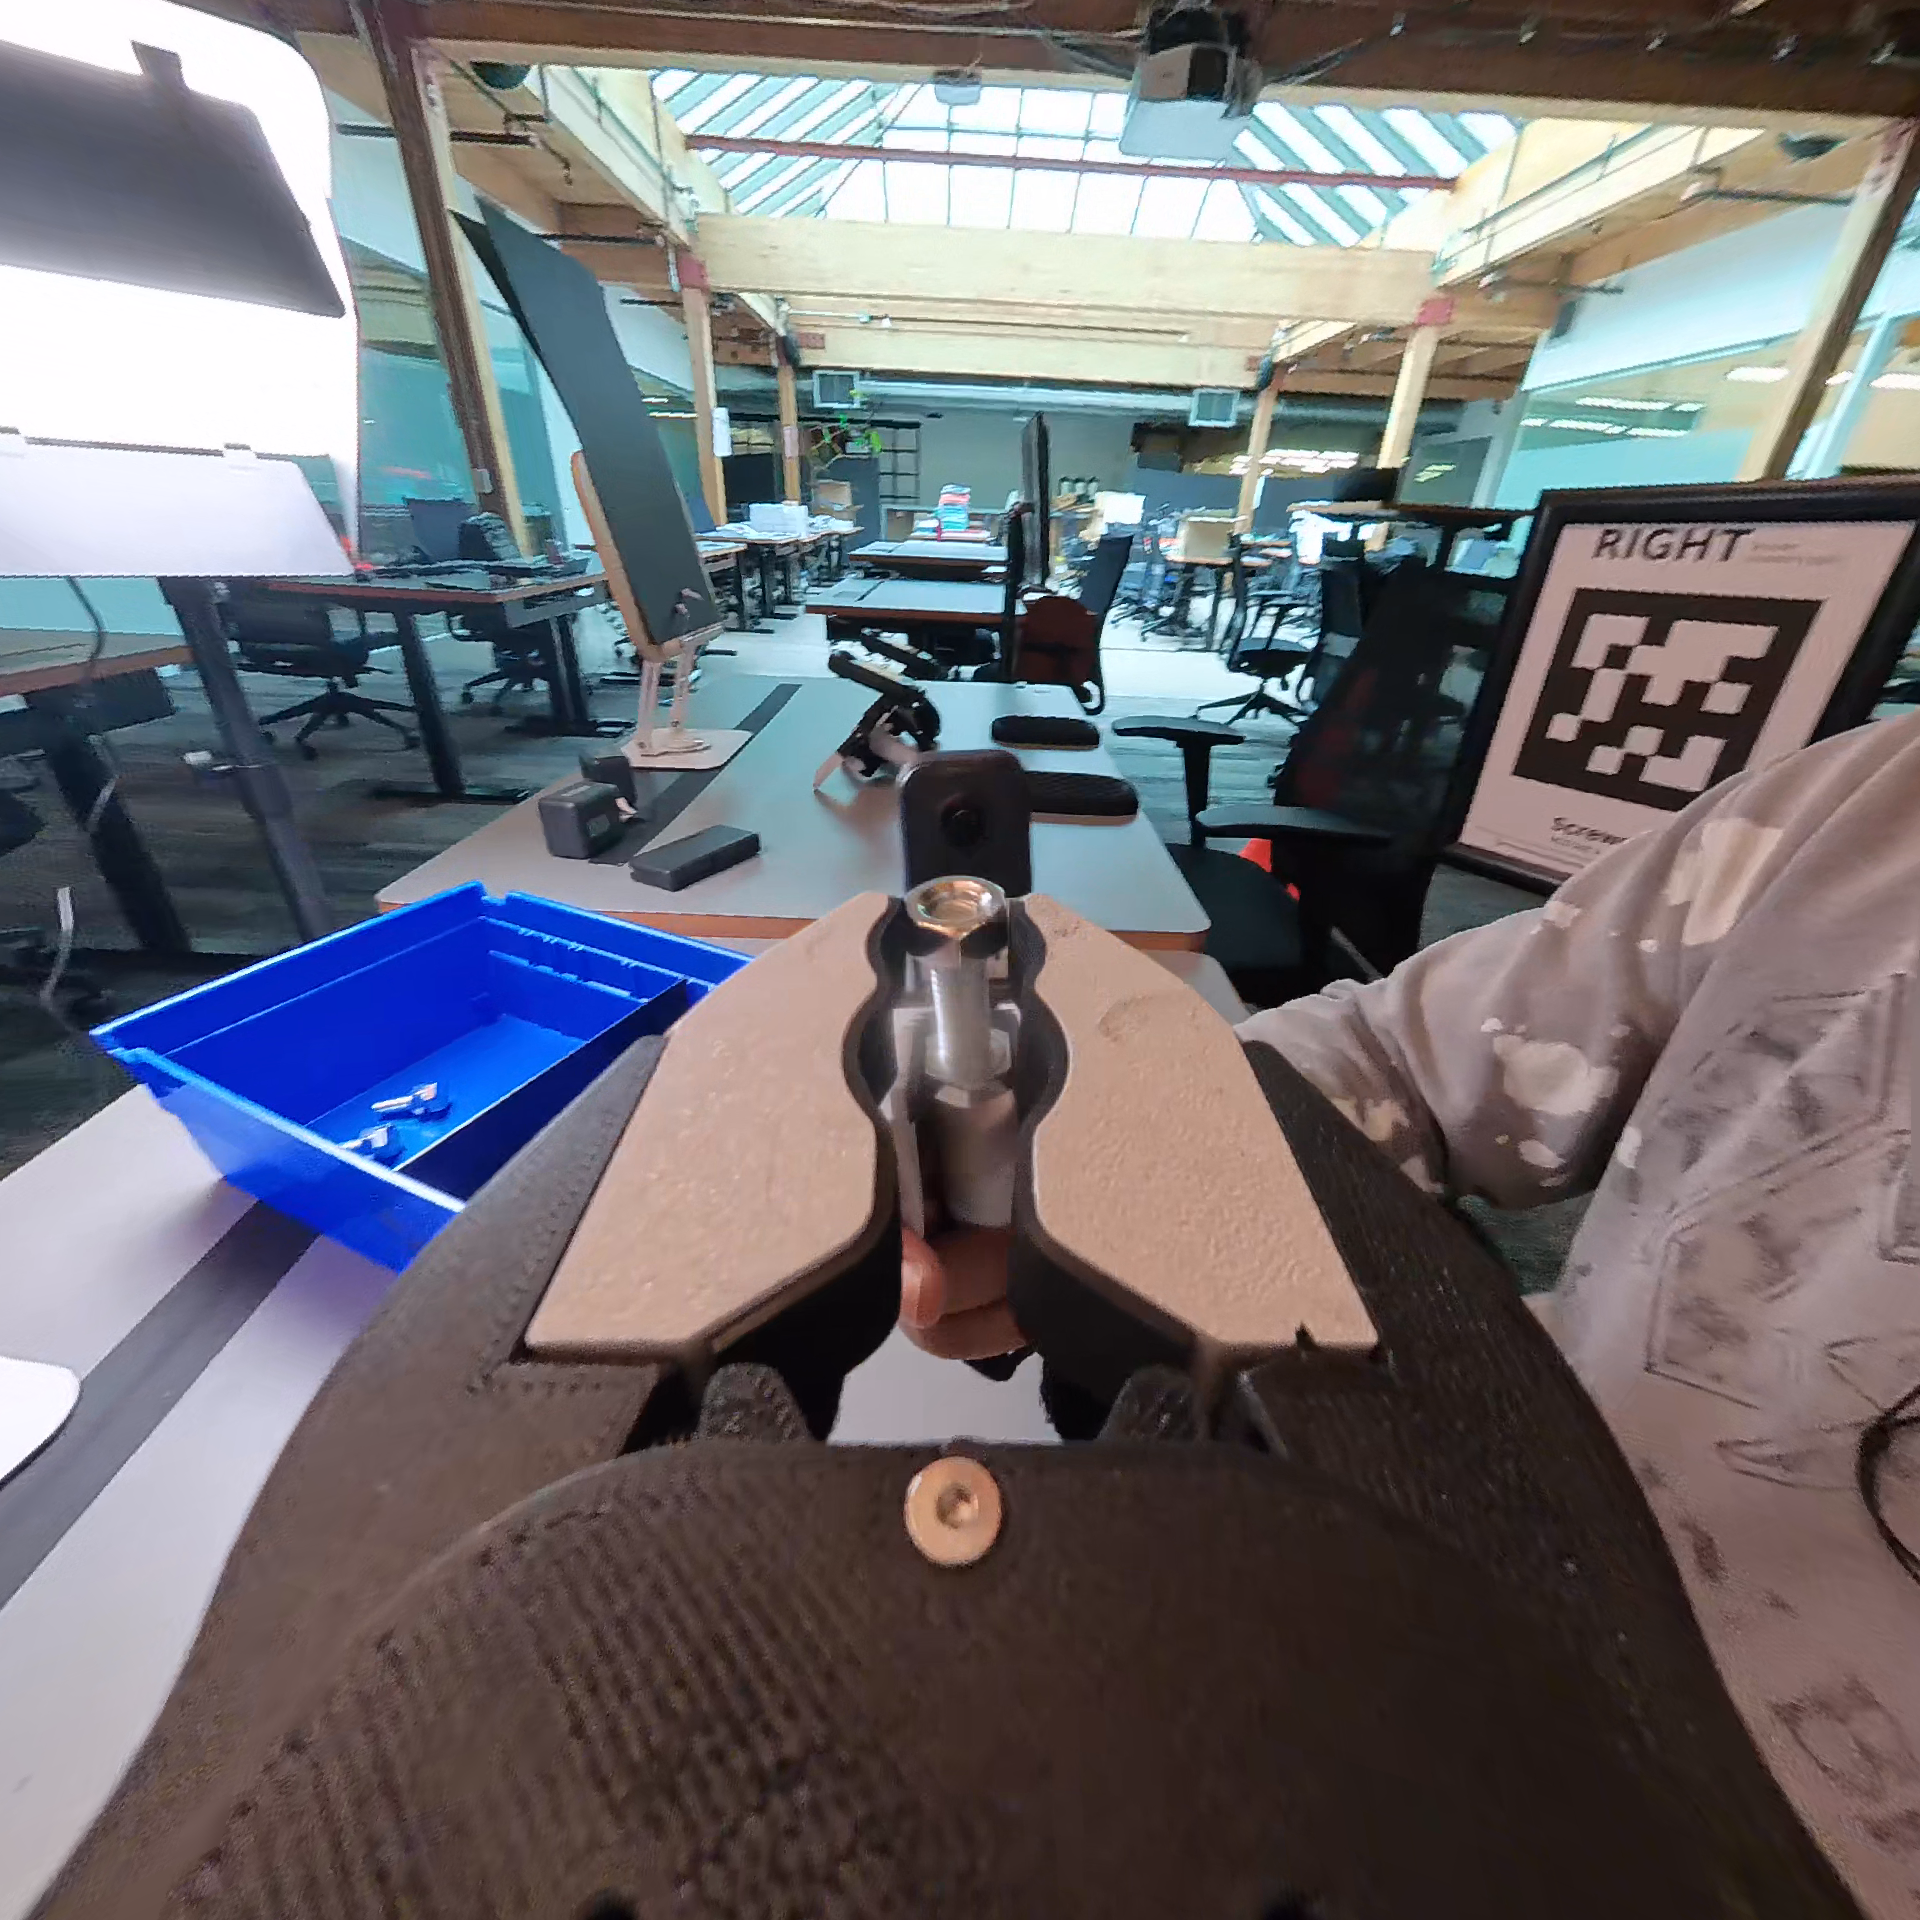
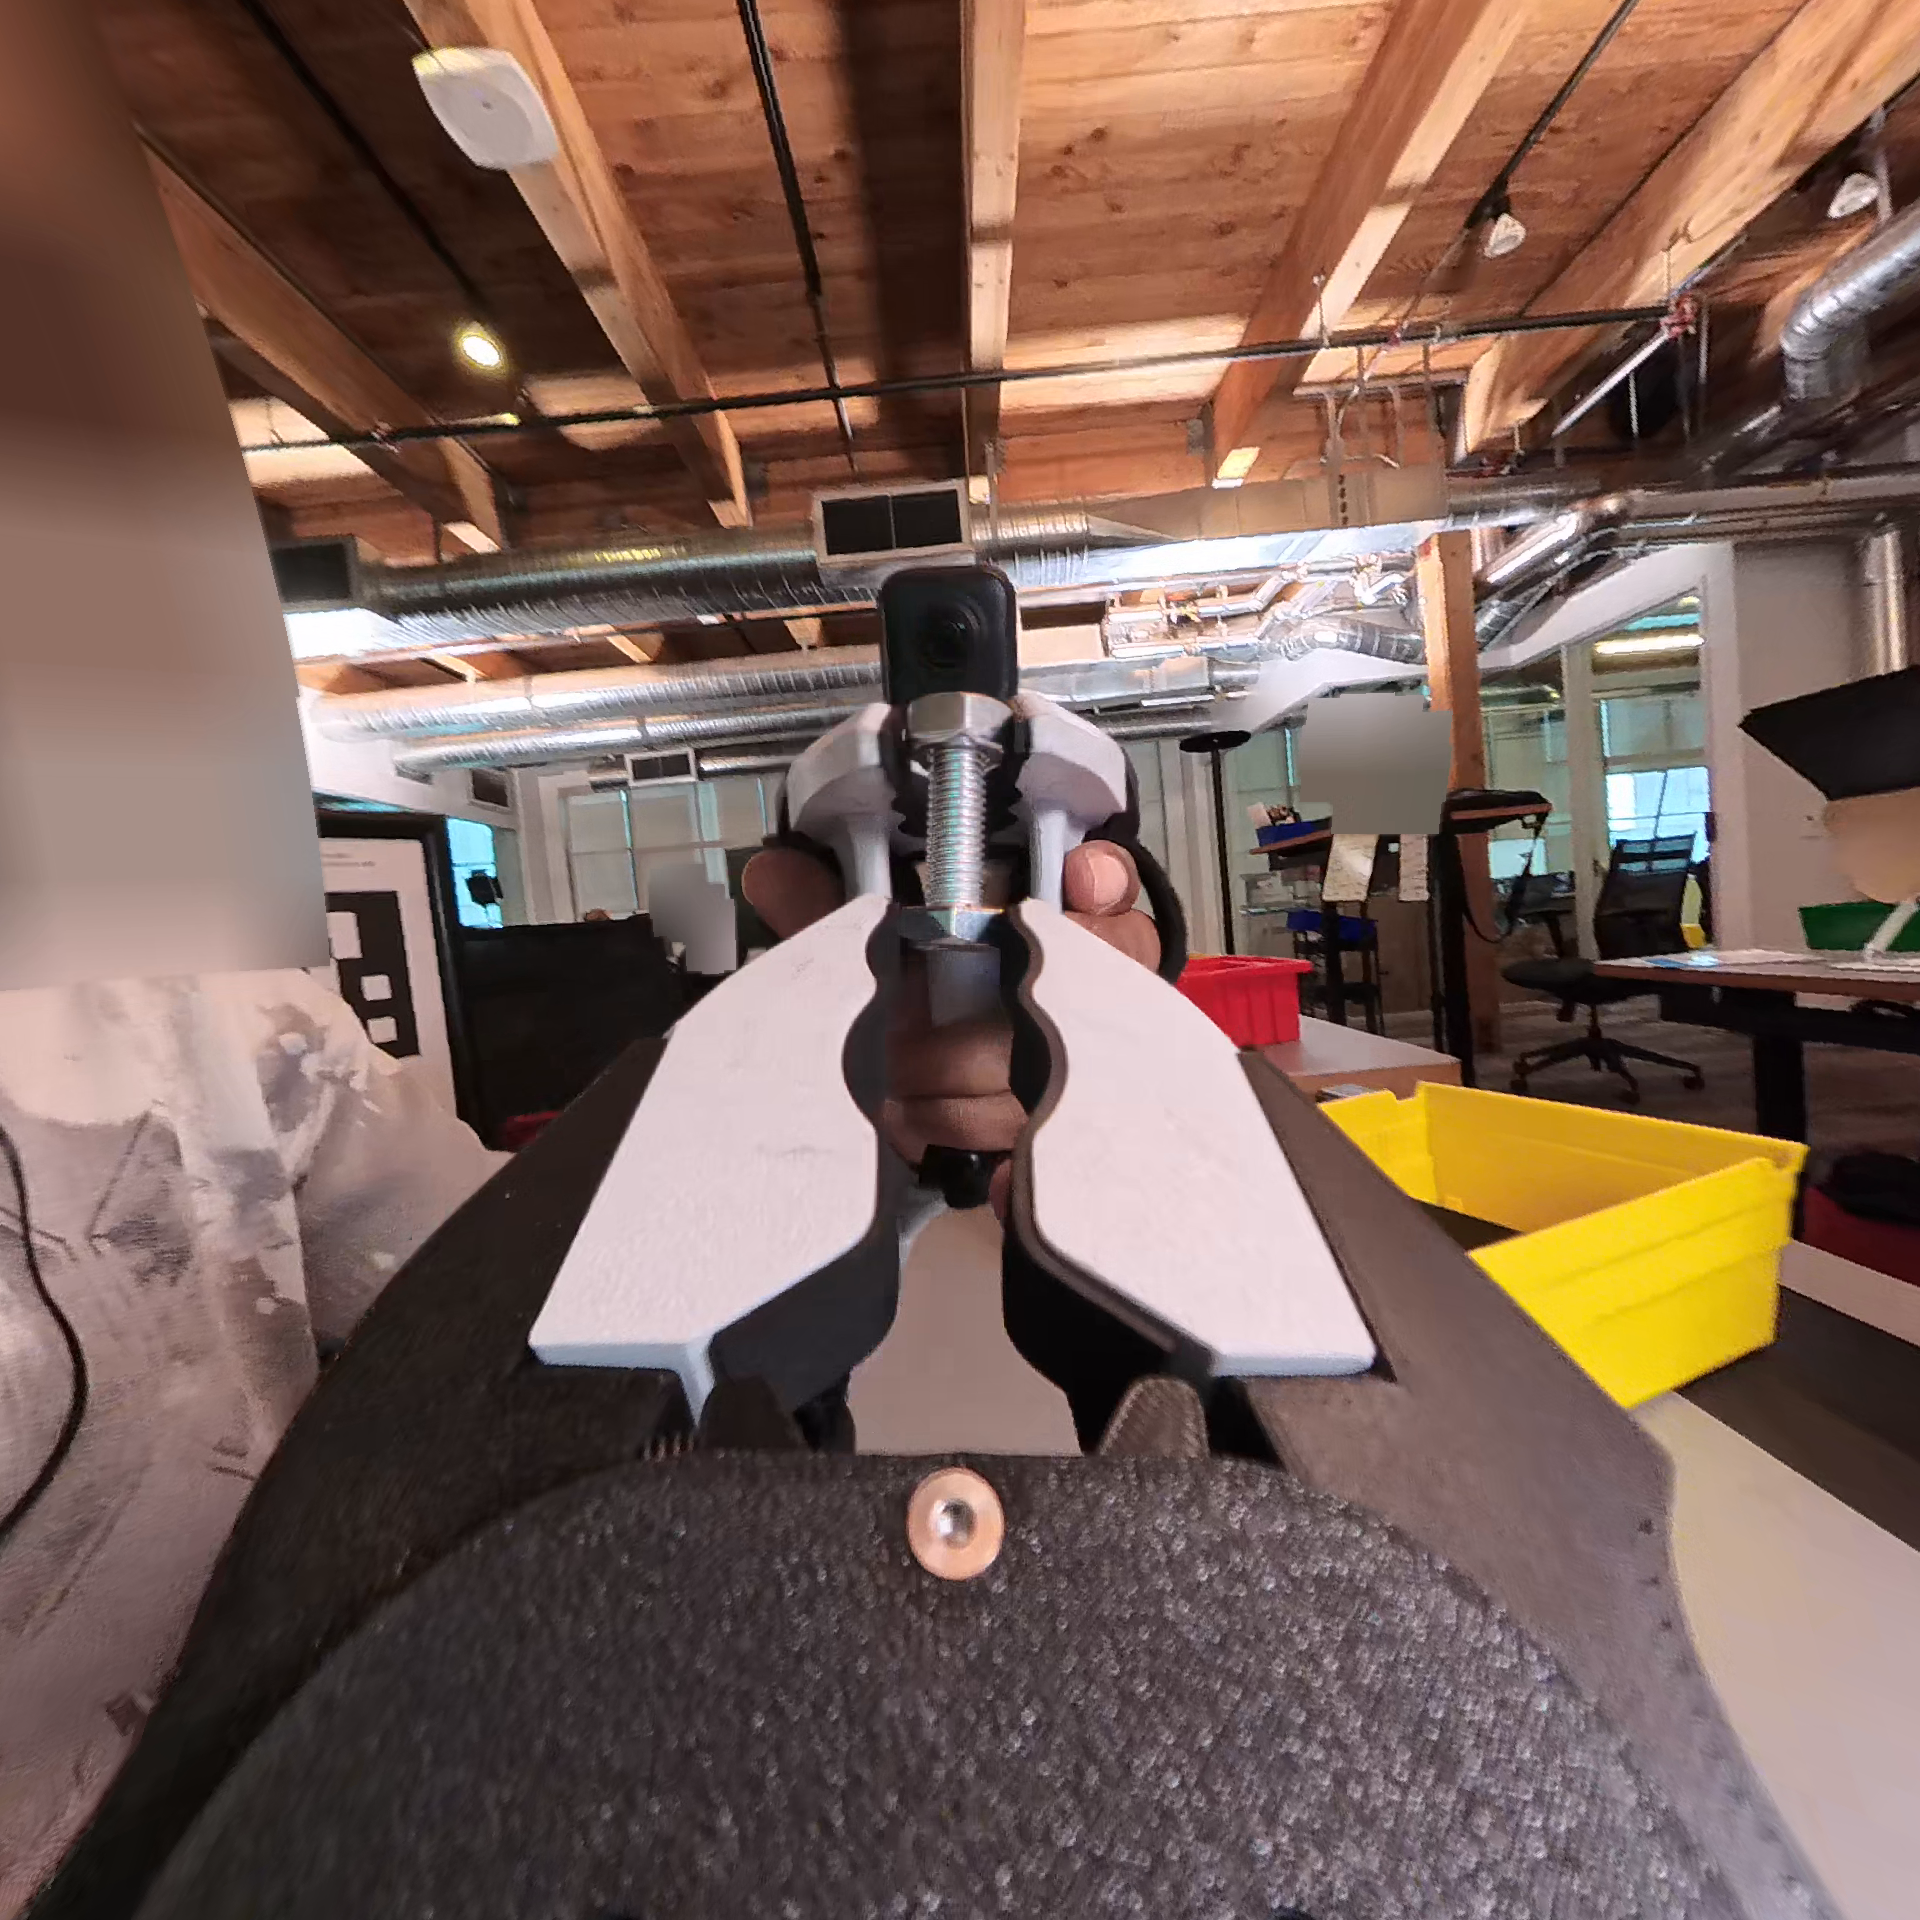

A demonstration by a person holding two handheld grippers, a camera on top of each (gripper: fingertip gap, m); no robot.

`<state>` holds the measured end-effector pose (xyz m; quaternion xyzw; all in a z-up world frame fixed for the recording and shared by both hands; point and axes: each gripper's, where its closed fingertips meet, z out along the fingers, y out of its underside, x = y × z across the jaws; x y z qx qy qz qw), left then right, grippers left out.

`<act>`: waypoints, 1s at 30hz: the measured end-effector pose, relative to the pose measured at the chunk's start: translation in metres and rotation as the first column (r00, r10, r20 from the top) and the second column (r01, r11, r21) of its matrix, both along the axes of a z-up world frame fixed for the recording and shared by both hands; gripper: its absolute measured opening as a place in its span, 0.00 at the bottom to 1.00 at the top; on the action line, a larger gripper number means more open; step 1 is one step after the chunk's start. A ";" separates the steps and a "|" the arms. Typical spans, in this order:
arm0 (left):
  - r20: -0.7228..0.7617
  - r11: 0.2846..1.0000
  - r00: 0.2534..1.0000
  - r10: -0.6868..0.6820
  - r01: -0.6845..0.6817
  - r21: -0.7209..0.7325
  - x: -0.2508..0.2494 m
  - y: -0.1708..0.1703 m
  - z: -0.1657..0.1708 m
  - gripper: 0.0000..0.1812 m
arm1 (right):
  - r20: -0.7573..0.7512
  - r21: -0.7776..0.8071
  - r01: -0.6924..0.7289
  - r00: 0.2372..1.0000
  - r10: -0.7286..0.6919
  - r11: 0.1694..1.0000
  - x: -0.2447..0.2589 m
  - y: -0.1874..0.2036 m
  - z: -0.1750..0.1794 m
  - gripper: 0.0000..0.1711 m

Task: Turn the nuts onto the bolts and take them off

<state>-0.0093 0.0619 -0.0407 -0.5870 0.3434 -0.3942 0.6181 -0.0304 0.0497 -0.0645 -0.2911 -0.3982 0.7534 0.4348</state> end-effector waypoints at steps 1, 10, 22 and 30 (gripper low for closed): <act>-0.011 1.000 1.000 0.013 -0.013 0.006 -0.001 0.001 -0.001 0.10 | 0.018 0.011 0.016 1.000 -0.016 1.000 -0.002 0.000 -0.002 0.10; -0.012 1.000 1.000 0.014 -0.014 -0.006 -0.006 0.005 -0.005 0.11 | 0.114 0.112 0.141 0.982 -0.153 0.984 -0.010 0.006 -0.009 0.10; 0.050 1.000 0.999 0.006 -0.004 -0.027 -0.018 0.007 -0.001 0.16 | 0.026 0.001 0.034 0.999 -0.034 0.999 0.005 0.010 0.003 0.10; 0.062 0.989 0.990 0.130 -0.125 -0.077 -0.032 0.027 -0.006 0.09 | -0.006 0.017 0.002 1.000 -0.002 1.000 0.009 0.003 0.006 0.10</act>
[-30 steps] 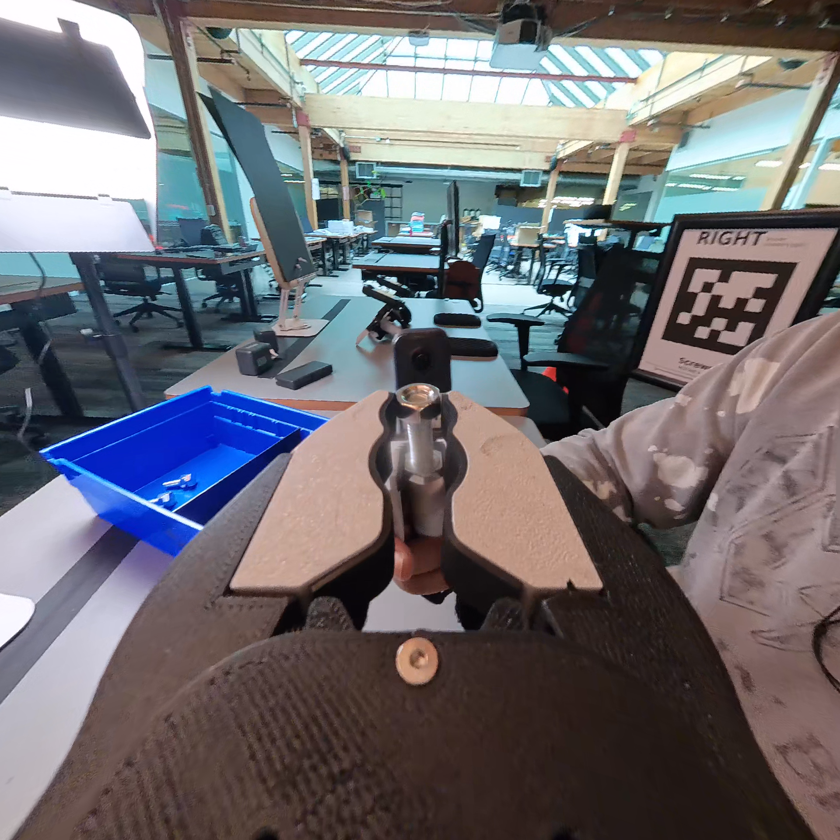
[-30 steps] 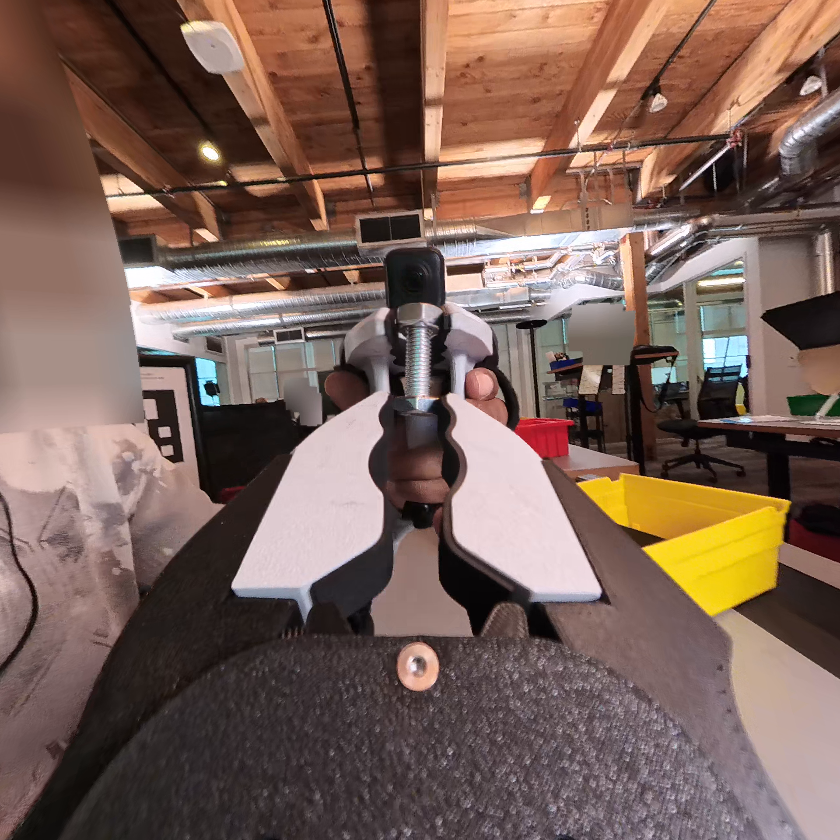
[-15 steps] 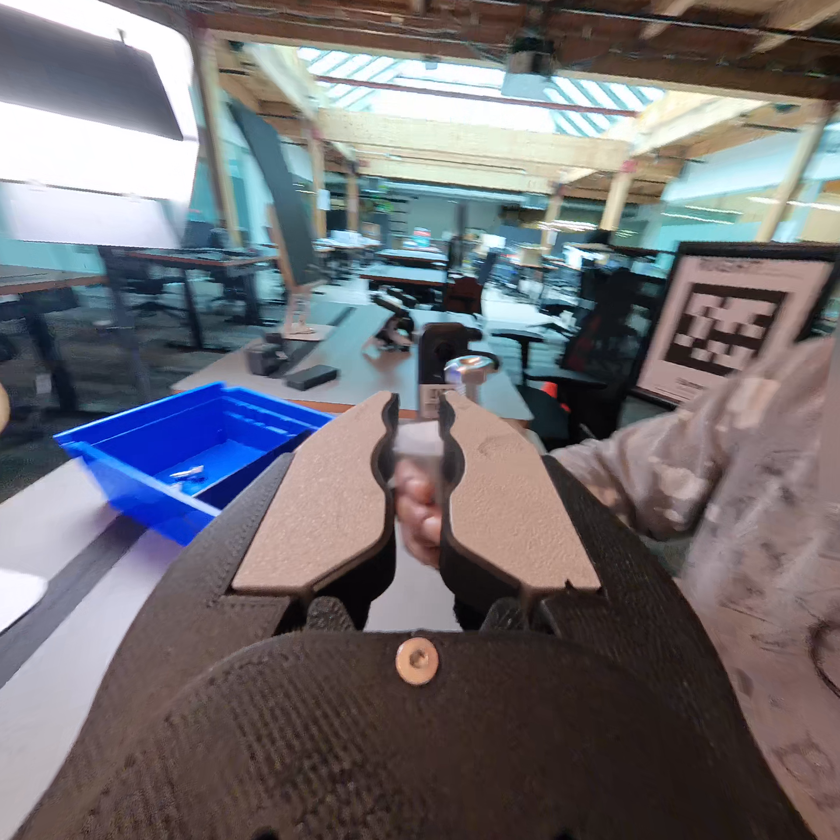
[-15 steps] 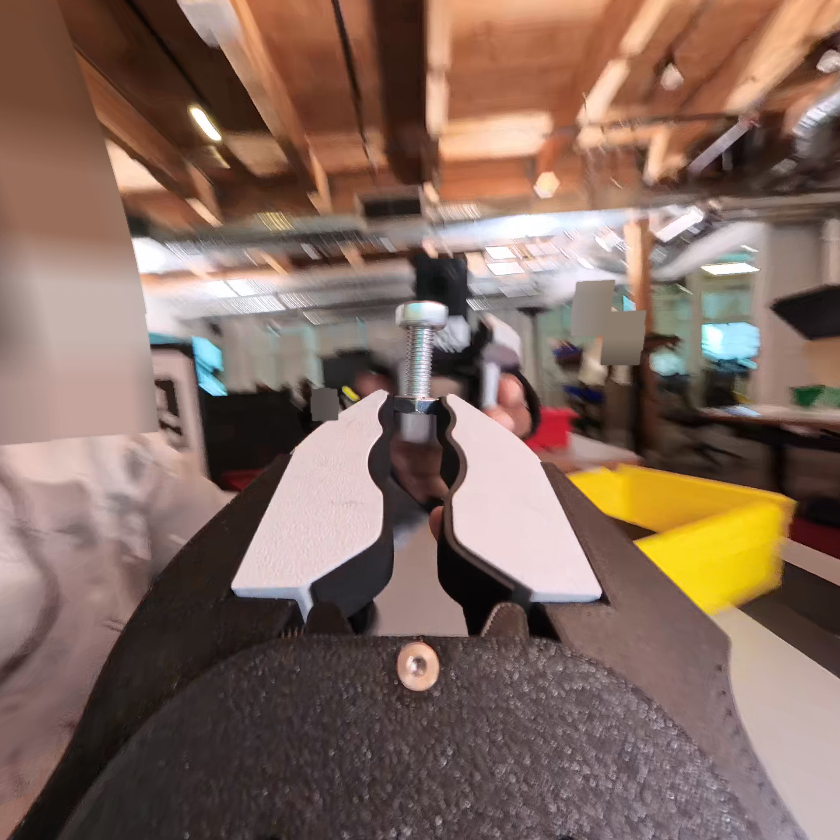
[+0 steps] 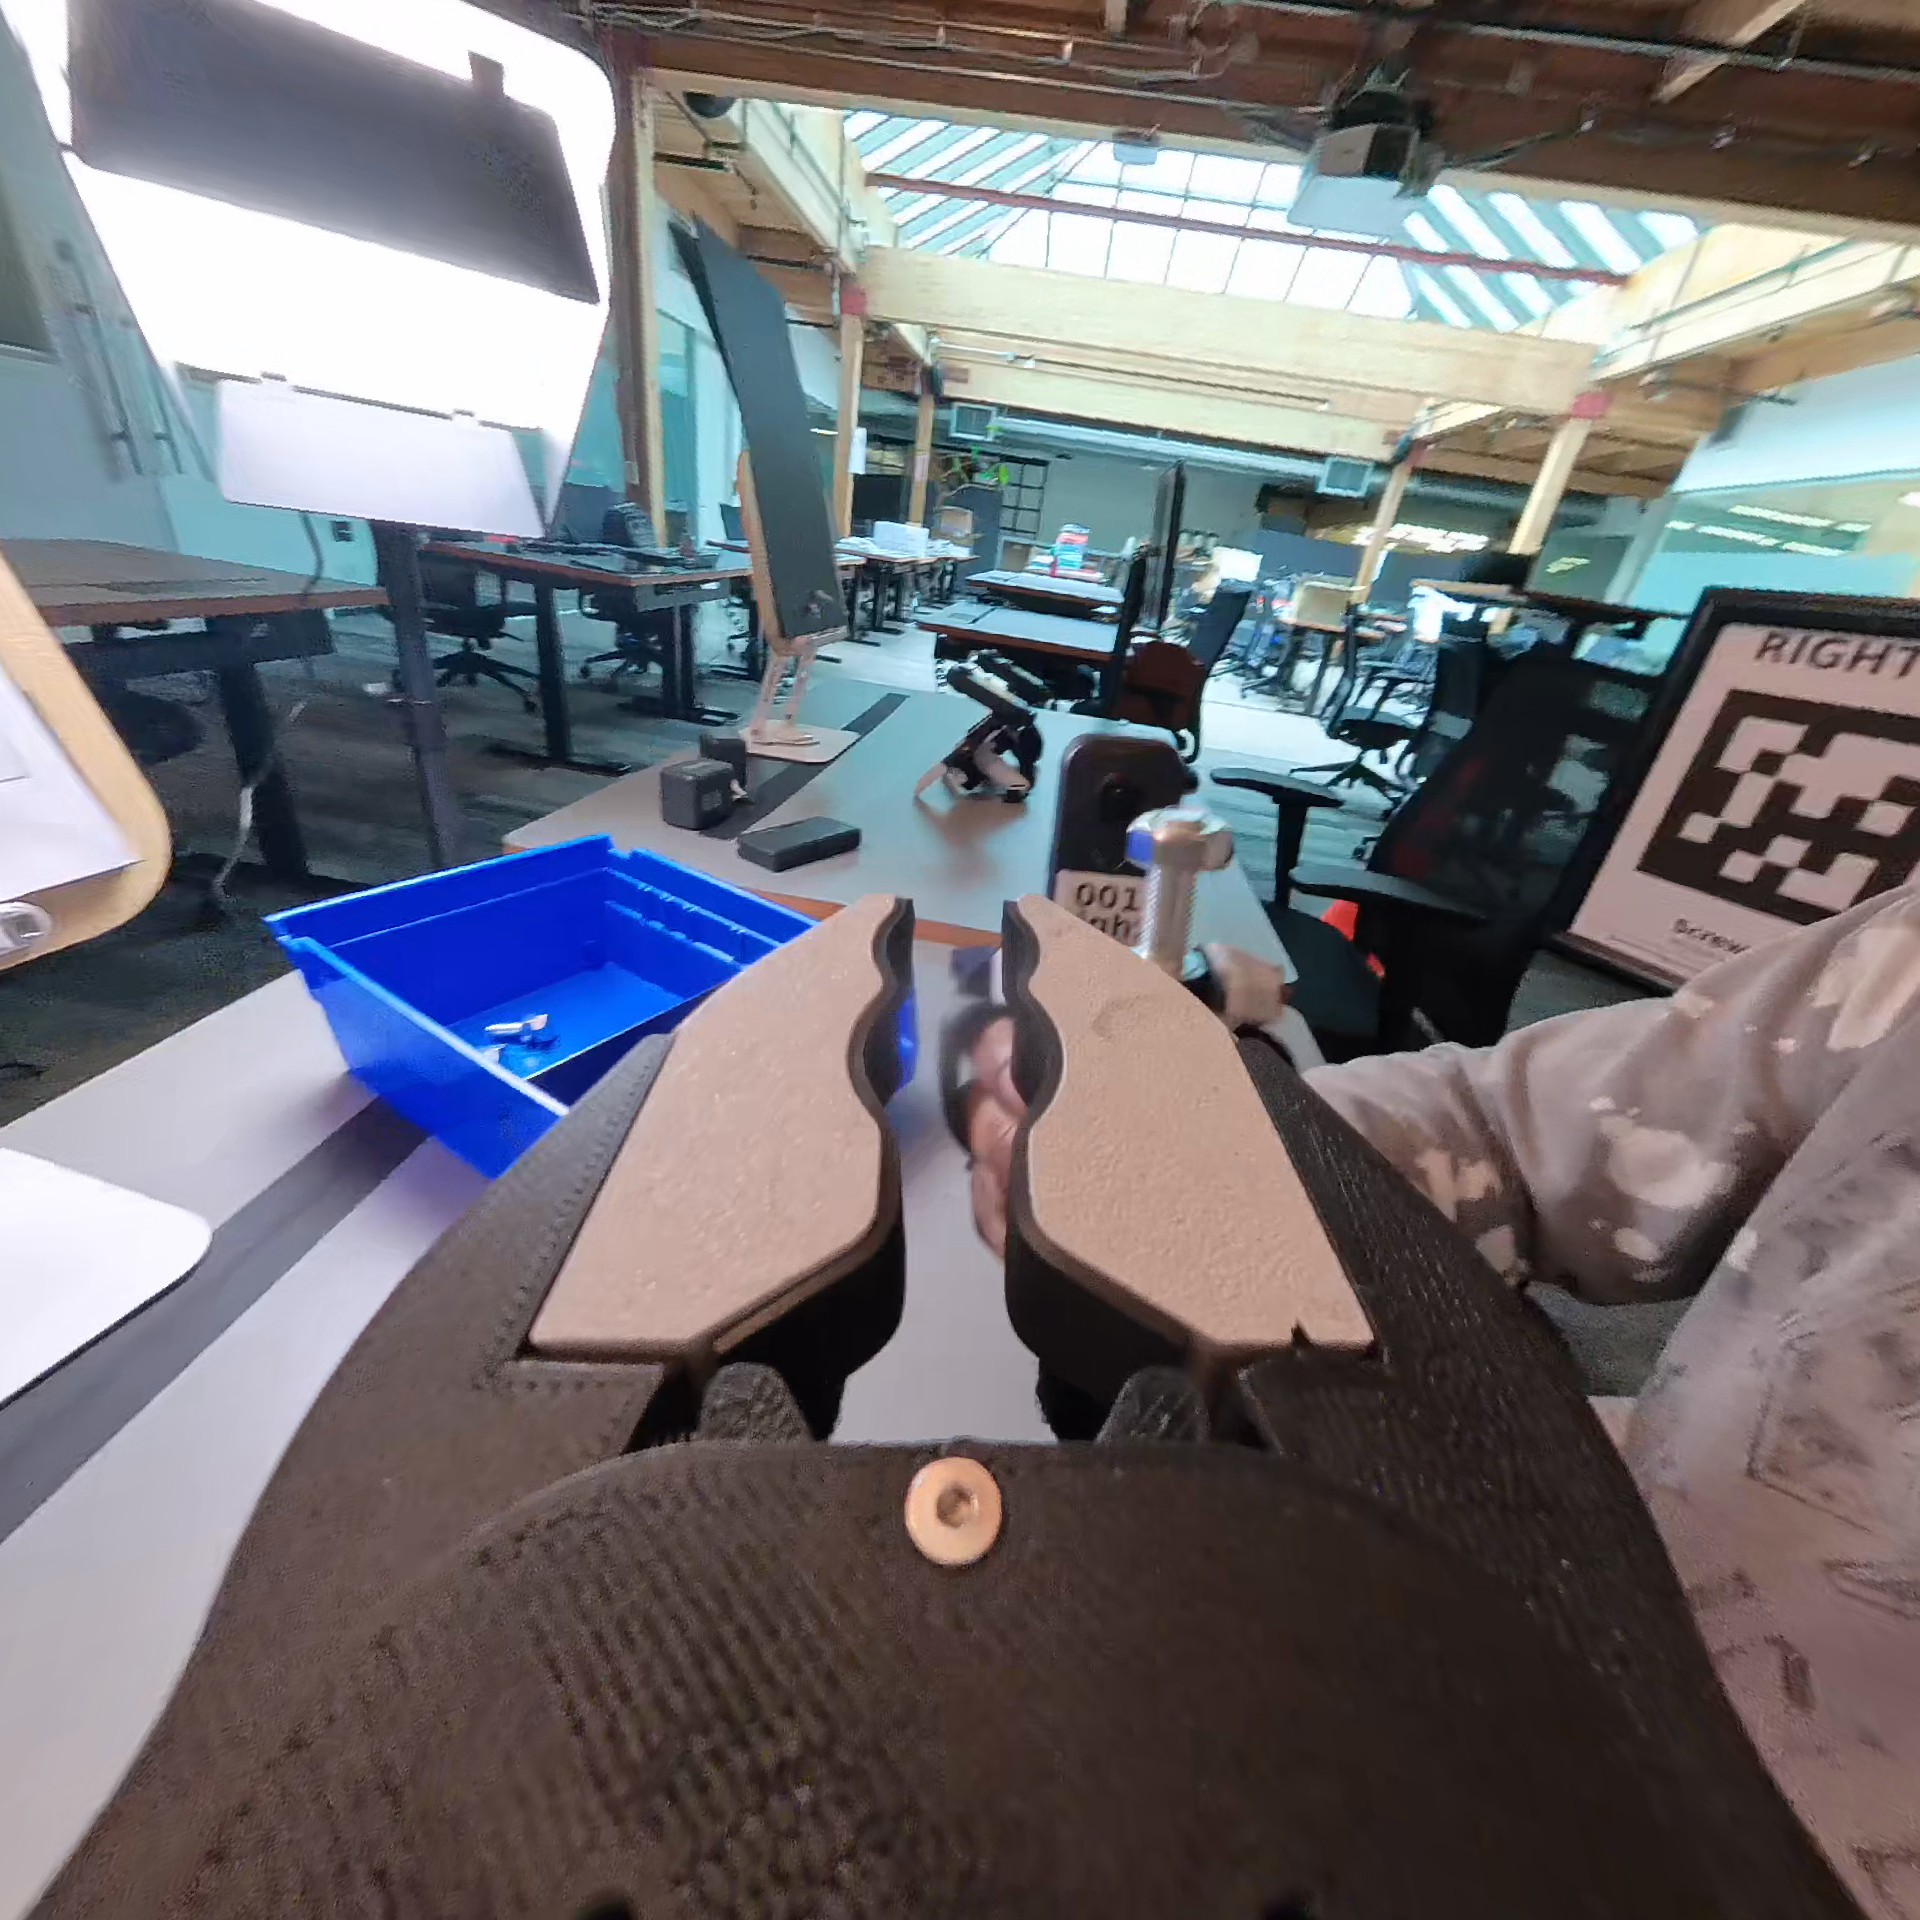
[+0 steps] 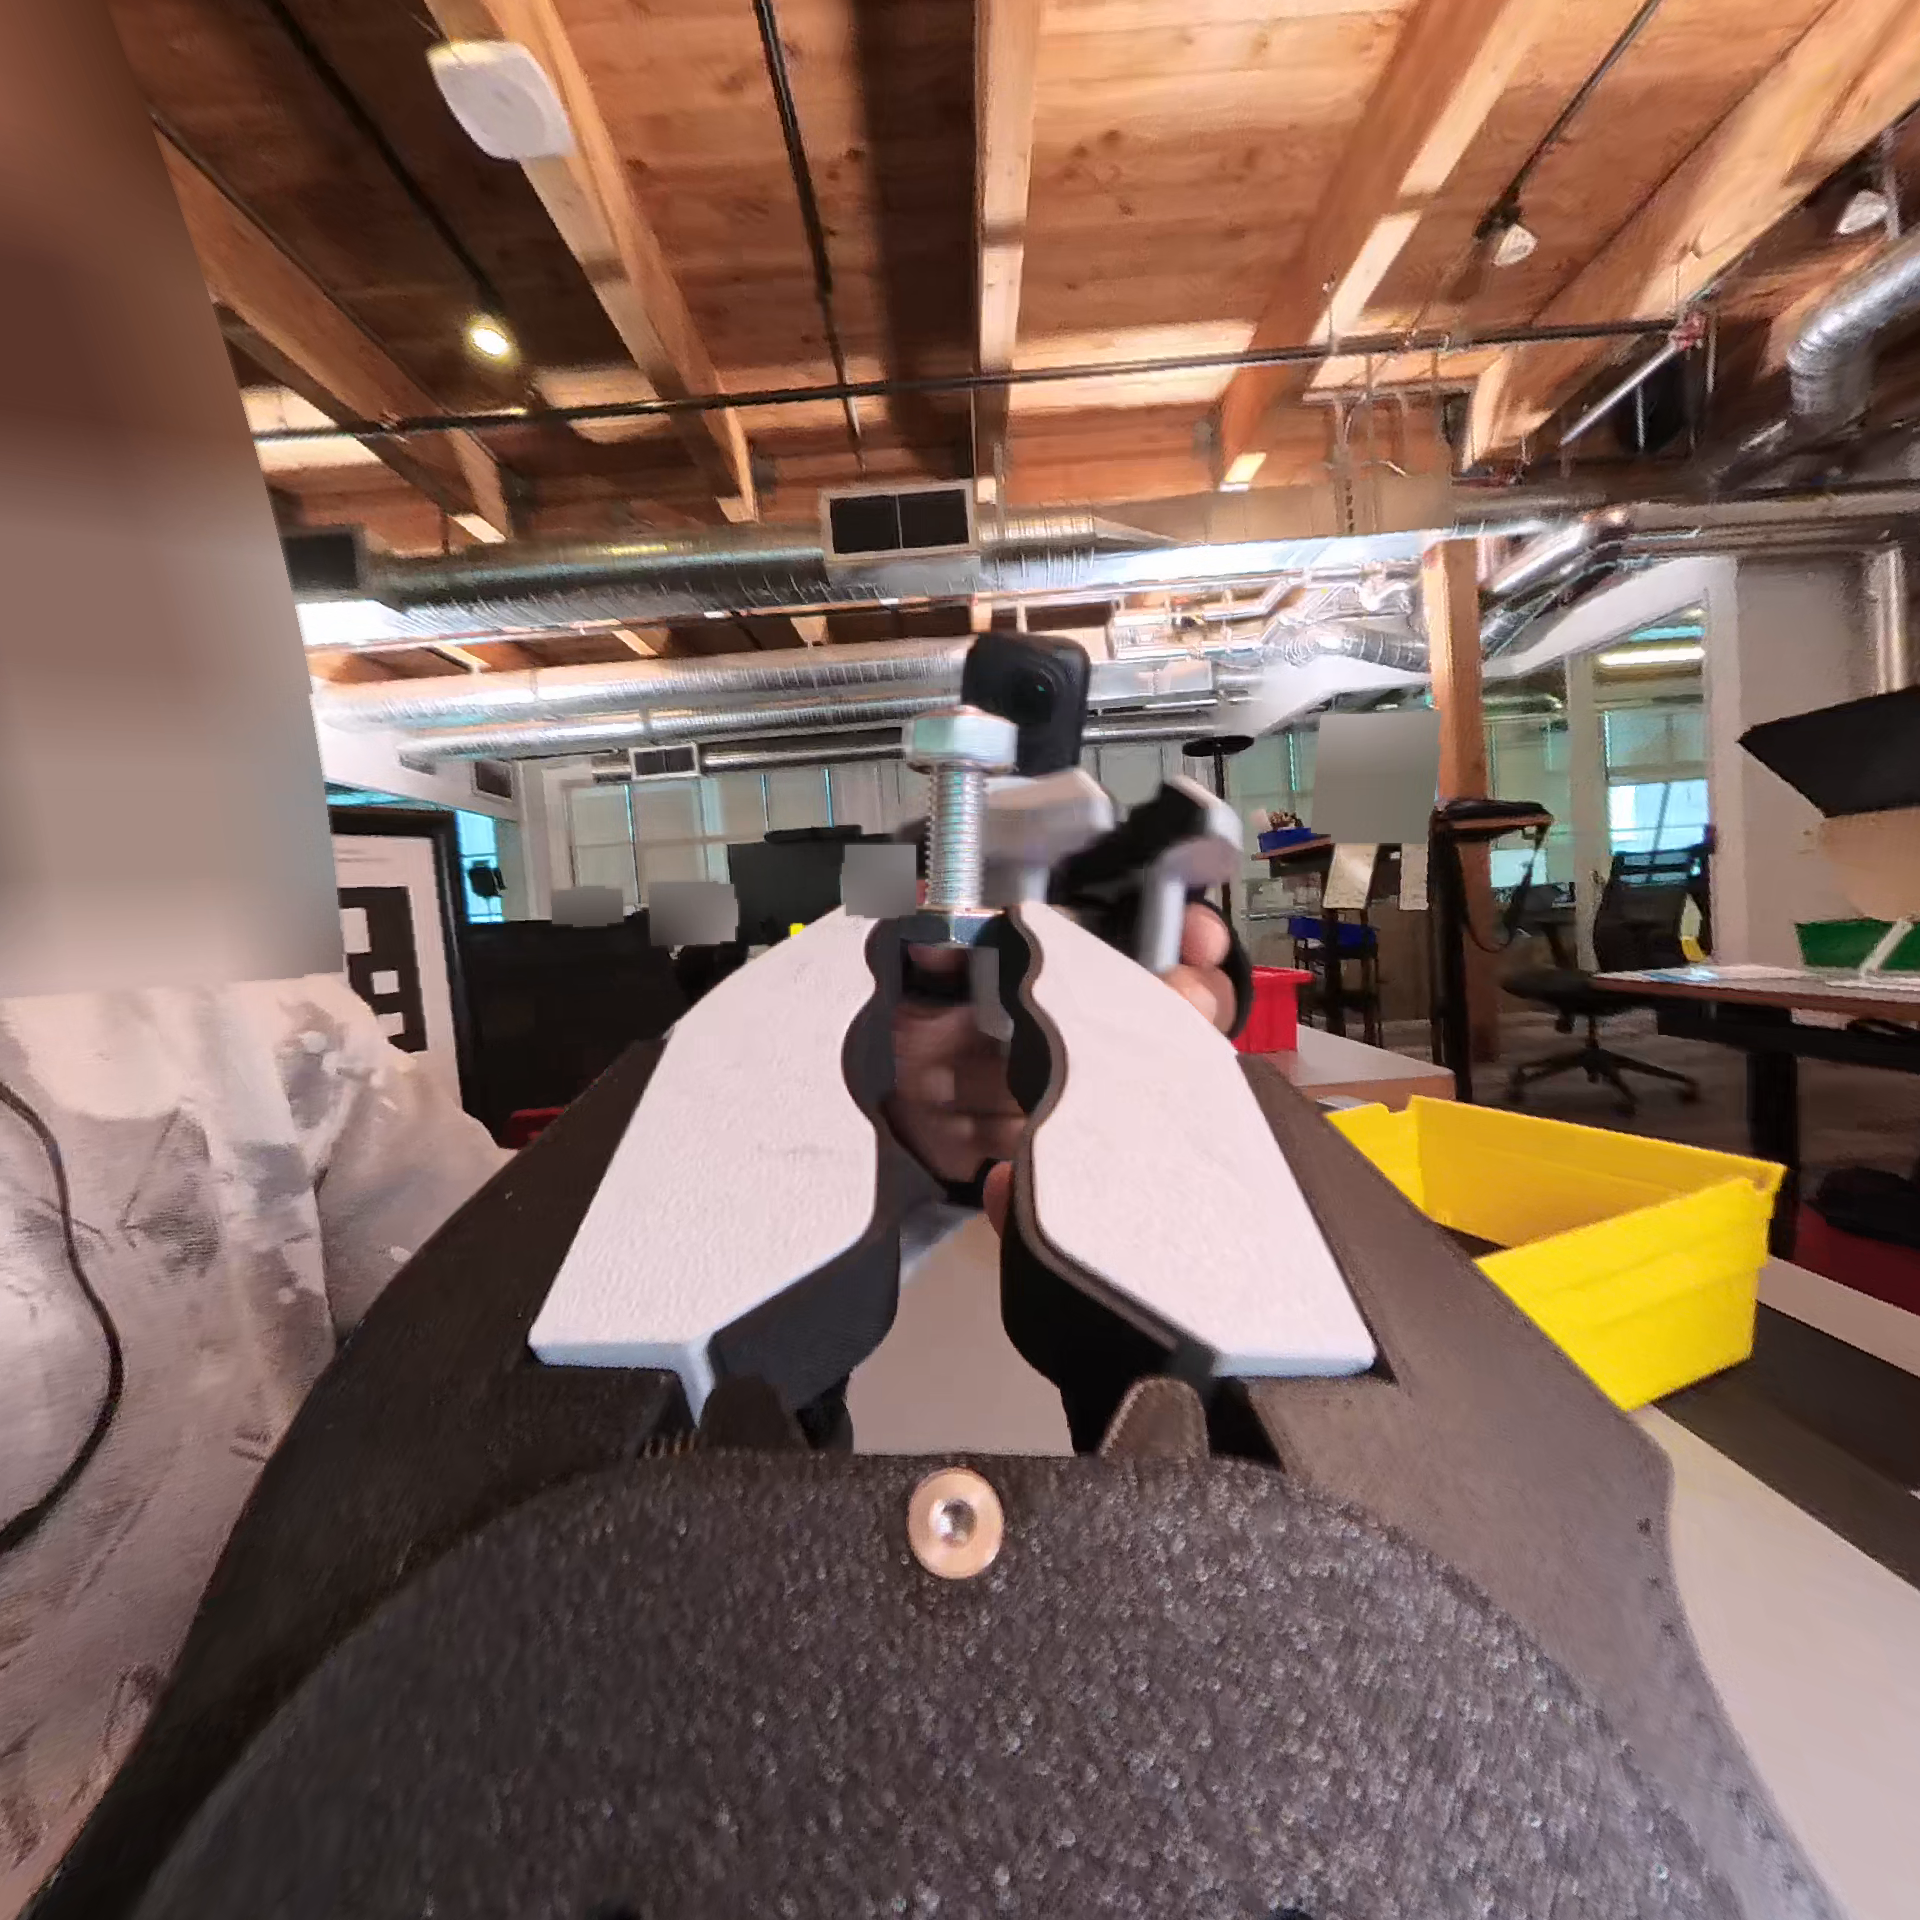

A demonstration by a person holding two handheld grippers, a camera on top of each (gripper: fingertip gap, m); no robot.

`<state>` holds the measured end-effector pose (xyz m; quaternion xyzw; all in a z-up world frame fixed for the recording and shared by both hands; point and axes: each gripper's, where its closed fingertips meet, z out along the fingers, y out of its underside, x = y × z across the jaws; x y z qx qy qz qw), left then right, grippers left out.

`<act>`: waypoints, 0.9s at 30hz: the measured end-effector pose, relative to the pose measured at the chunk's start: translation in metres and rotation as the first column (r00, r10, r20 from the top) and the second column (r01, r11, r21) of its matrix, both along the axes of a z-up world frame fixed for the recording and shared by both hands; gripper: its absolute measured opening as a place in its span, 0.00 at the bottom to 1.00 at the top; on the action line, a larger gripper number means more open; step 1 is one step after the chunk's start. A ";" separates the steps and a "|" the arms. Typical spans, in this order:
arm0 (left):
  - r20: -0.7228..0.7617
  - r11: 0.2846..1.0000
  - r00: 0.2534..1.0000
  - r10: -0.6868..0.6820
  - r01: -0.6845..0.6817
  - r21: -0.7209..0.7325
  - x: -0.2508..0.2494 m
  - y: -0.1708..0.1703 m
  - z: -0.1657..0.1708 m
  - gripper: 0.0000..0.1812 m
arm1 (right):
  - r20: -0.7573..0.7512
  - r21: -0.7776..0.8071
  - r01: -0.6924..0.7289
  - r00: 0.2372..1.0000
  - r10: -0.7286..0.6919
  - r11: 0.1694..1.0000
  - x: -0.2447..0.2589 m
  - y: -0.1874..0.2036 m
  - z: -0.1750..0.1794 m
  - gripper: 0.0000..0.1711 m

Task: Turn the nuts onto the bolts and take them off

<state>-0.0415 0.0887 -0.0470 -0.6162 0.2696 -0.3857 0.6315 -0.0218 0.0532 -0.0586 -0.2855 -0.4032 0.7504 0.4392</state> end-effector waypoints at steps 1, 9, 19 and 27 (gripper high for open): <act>-0.002 1.000 1.000 -0.006 0.006 0.000 -0.002 0.000 -0.001 0.10 | -0.005 0.008 0.004 1.000 -0.004 1.000 0.001 0.000 0.002 0.10; 0.032 0.990 0.989 -0.141 0.141 0.018 0.025 -0.020 0.008 0.16 | 0.047 0.011 0.061 0.997 -0.061 0.998 -0.007 0.006 -0.007 0.10; 0.037 0.996 0.995 -0.091 0.090 0.007 0.009 -0.012 0.006 0.15 | 0.022 0.006 0.060 0.998 -0.060 0.998 -0.002 0.010 -0.004 0.10; -0.008 0.999 1.000 0.015 -0.015 -0.032 0.002 0.004 -0.005 0.08 | 0.006 0.002 0.036 0.999 -0.036 0.999 0.000 0.007 -0.002 0.10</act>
